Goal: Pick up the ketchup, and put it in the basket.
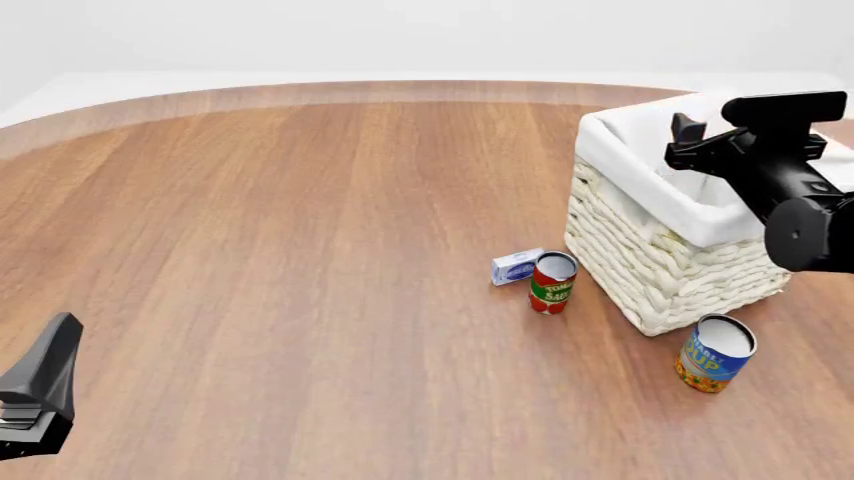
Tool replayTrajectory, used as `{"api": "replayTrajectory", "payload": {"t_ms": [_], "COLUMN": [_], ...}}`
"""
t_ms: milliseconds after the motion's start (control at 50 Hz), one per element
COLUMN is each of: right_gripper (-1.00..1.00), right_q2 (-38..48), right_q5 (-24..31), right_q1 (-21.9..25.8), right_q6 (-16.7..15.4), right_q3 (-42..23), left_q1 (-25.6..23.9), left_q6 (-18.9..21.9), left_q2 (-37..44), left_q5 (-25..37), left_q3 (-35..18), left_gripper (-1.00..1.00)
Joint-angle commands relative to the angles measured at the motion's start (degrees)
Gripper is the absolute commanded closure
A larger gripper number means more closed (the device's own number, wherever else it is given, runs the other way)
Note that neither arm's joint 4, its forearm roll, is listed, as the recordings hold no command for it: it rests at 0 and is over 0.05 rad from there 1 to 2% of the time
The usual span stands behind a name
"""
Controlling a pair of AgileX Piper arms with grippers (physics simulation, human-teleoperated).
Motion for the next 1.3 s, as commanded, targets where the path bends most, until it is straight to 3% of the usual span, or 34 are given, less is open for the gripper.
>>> {"api": "replayTrajectory", "payload": {"t_ms": [20, 1300], "right_gripper": [-1.00, -1.00], "right_q2": [-0.05, -3.61], "right_q5": [0.05, 0.49], "right_q1": [-0.19, 0.16], "right_q6": [0.17, 2.19], "right_q3": [0.05, 1.90], "left_q1": [0.00, 0.00], "left_q6": [0.00, 0.00], "left_q2": [0.00, 0.00], "left_q5": [0.00, 0.00], "left_q3": [0.00, 0.00], "left_gripper": [-1.00, -1.00]}}
